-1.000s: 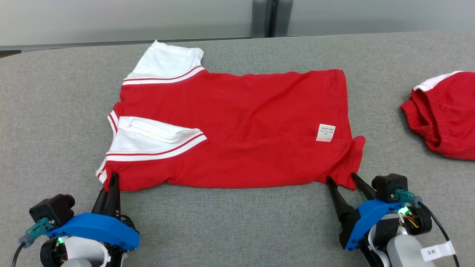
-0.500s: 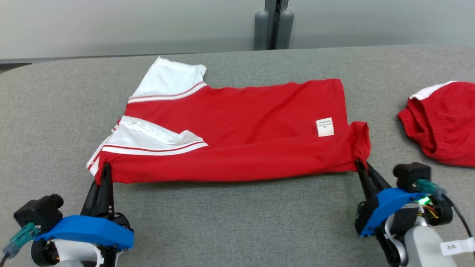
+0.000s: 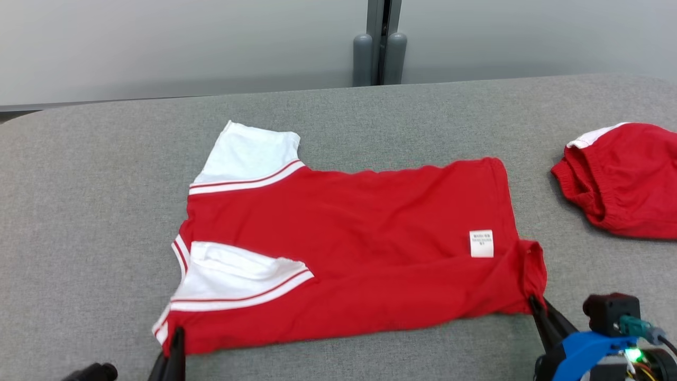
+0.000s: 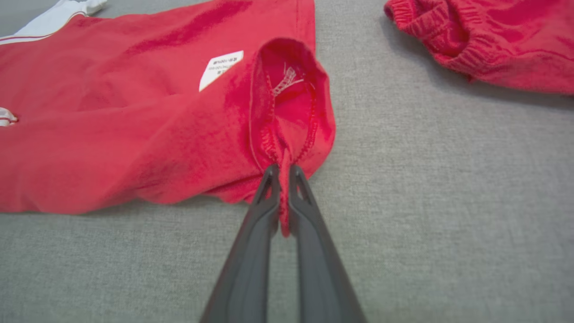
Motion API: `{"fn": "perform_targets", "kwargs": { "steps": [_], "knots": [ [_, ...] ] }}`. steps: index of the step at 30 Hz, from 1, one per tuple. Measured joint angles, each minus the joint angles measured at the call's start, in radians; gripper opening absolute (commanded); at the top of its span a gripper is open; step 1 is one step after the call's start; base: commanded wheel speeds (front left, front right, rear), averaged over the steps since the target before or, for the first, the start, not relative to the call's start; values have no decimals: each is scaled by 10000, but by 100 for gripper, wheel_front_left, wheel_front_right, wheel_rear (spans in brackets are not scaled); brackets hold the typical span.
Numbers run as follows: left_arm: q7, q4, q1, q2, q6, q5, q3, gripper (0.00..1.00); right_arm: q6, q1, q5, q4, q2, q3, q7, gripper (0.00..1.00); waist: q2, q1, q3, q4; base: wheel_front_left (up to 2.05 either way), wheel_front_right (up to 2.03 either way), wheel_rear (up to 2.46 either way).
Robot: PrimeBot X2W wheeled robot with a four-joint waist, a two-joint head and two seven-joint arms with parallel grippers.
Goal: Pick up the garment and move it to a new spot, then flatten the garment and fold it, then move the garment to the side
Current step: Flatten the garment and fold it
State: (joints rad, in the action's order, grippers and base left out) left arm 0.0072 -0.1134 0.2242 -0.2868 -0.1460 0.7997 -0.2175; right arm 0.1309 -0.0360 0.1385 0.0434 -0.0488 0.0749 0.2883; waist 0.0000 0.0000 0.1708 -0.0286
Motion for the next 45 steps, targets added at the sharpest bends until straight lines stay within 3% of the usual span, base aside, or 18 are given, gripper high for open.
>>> {"fn": "perform_targets", "kwargs": {
  "steps": [3, 4, 5, 6, 7, 8, 14, 21, 25, 29, 32, 36, 45],
  "knots": [
    [61, 326, 208, 92, -23, 142, -119, 0, 0, -366, 67, -81, 2, 119, 54, 0, 0, 0, -20, 0, 0, 0, 0],
    [90, 443, 214, 132, -13, 215, -142, 0, 0, -438, 88, -79, 2, 173, 50, 11, 0, 0, -28, -3, 0, 0, 0],
    [88, 558, 214, 150, -12, 222, -140, 0, 0, -477, 155, -73, 4, 228, 13, 46, 0, 0, -35, -12, 0, 0, 0],
    [81, 675, 212, 140, -17, 222, -115, 0, 0, -494, 169, -63, 2, 293, -36, 100, 0, 0, -41, -27, 0, 0, 0],
    [77, 788, 211, 125, -25, 222, -90, 44, 0, -497, 167, -52, 0, 330, -67, 100, 0, 0, -41, -48, 0, 0, 0],
    [73, 865, 207, 96, -29, 207, -79, 100, 0, -498, 169, -40, 0, 366, -98, 100, 0, 0, -39, -71, 0, 0, 0],
    [-104, 819, -21, -420, -102, -174, 190, 100, -2, -439, 228, -176, -4, 591, -407, 100, 0, 0, 38, -233, 0, 0, 0],
    [558, -199, -2011, -2161, -188, -1461, 431, 100, -2, 779, -6, -945, -6, 430, -731, 100, 0, 0, 385, -553, 0, 0, 0],
    [1588, -696, -4356, -3037, 169, -1868, 366, 100, -2, 1747, -387, -1221, -6, 63, -669, 100, 0, 0, 780, -729, 0, 0, 0],
    [2683, -372, -6574, -3822, 867, -2330, -59, 100, -2, 2790, -393, -1193, -8, -667, -598, 100, 0, 1, 1364, -1055, 0, 0, 0],
    [3428, 408, -7883, -3931, 1275, -2311, -347, 100, -2, 3404, -190, -1062, -6, -1252, -577, 100, 0, 2, 1826, -1332, 0, 0, 0],
    [4238, 1747, -8904, -3988, 1503, -2144, -523, 100, -2, 4016, 42, -924, -2, -1921, -650, 100, 0, 2, 2452, -1774, 0, 0, 0],
    [5152, 3691, -9685, -4426, 2011, -1747, -573, 100, -2, 4433, 138, -1007, -6, -2393, -915, 100, 0, 3, 3602, -2497, 0, 0, 0]
  ]
}}
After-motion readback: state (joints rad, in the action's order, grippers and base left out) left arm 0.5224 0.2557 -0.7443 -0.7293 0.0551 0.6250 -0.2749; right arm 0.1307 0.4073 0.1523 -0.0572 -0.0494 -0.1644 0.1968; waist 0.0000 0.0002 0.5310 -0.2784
